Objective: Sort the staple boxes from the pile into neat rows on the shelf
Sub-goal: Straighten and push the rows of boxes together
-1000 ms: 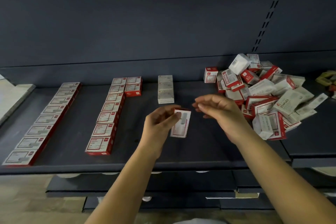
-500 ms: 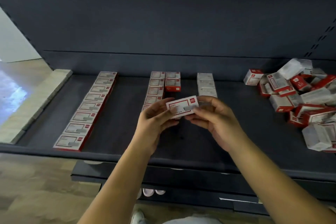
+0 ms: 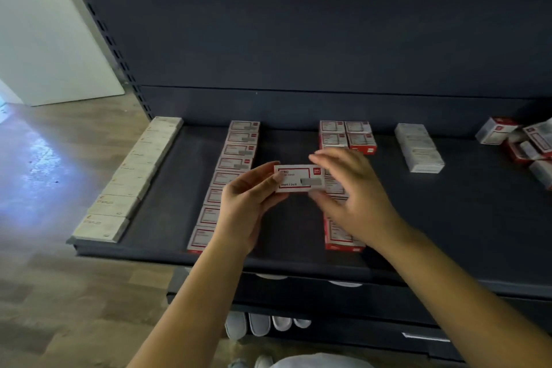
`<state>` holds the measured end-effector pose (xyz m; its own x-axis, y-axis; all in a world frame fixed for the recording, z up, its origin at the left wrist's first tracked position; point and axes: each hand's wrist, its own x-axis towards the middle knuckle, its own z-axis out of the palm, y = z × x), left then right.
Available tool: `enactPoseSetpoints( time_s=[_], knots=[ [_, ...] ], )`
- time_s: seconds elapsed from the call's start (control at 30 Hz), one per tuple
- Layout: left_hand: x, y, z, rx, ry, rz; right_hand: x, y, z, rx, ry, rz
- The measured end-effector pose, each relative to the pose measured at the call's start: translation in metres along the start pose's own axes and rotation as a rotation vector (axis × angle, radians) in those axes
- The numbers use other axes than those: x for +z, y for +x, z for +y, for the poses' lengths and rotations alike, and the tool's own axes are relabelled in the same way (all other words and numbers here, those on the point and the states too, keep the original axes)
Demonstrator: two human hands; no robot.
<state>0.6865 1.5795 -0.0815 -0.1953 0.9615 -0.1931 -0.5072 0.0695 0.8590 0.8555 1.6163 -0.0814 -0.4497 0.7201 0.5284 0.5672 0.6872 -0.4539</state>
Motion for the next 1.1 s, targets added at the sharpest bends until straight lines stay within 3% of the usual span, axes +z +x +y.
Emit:
enactPoseSetpoints(
  time_s=[0.1,0.27,0.47,0.57,0.83,0.97,1.1],
  knots=[
    [-0.011,0.008,0.012,-0.006,0.012,-0.05,0.017,0.018,-0.007,-0.243,-0.236,-0.029],
    [-0.03,0.028,0.031,0.023,0.139,-0.099,0.04,0.051,-0.008,-0.257,-0.231,-0.087],
    [-0.053,0.095,0.043,0.254,0.846,0.046,0.068,0.096,0.025,0.055,-0.181,-0.171],
    [-0.058,0.129,0.045,0.267,1.161,0.068,0.086,0.115,0.042,0.181,-0.18,-0.201],
    [-0.07,0.18,0.033,0.207,1.336,0.119,0.122,0.146,0.066,0.357,-0.226,-0.287],
    [-0.073,0.184,0.033,0.194,1.358,0.06,0.123,0.138,0.07,0.33,-0.376,-0.24],
    [-0.072,0.181,0.035,0.192,1.377,0.061,0.12,0.134,0.076,0.505,-0.32,-0.255]
  ],
)
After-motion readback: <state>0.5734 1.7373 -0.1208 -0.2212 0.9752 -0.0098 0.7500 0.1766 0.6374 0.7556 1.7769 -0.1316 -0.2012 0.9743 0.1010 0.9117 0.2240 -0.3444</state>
